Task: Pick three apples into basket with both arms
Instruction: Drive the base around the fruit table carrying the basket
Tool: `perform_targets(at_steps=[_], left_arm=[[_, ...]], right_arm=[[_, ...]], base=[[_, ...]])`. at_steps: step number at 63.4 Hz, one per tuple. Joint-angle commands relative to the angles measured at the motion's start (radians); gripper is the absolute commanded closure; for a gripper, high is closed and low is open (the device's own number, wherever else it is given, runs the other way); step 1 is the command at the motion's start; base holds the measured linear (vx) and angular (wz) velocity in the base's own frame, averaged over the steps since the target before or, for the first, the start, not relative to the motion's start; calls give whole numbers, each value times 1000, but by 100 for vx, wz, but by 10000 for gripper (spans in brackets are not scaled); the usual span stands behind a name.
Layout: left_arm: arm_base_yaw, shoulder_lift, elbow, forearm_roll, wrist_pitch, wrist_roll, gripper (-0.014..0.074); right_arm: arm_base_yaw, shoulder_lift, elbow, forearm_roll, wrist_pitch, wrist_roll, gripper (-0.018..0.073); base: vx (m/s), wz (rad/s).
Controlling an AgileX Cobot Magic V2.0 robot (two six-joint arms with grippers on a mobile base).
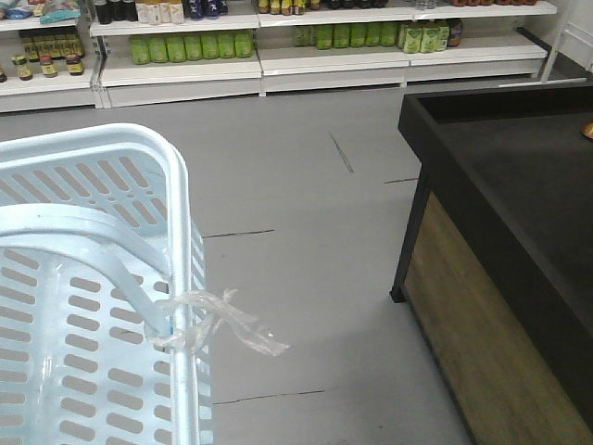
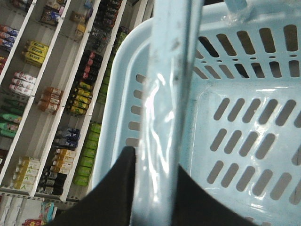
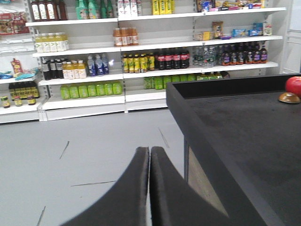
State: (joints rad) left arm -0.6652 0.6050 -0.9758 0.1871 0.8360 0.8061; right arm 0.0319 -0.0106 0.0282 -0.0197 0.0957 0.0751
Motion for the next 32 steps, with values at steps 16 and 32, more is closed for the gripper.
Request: perform_targets(at_steps=[16, 32], left_arm=[[-3, 6, -34, 4, -98, -17, 603], [-3, 6, -34, 4, -98, -17, 603]], right_arm=[[3, -11, 14, -6, -79, -7, 568], [3, -11, 14, -6, -79, -7, 568]], base=[[6, 17], [5, 12]])
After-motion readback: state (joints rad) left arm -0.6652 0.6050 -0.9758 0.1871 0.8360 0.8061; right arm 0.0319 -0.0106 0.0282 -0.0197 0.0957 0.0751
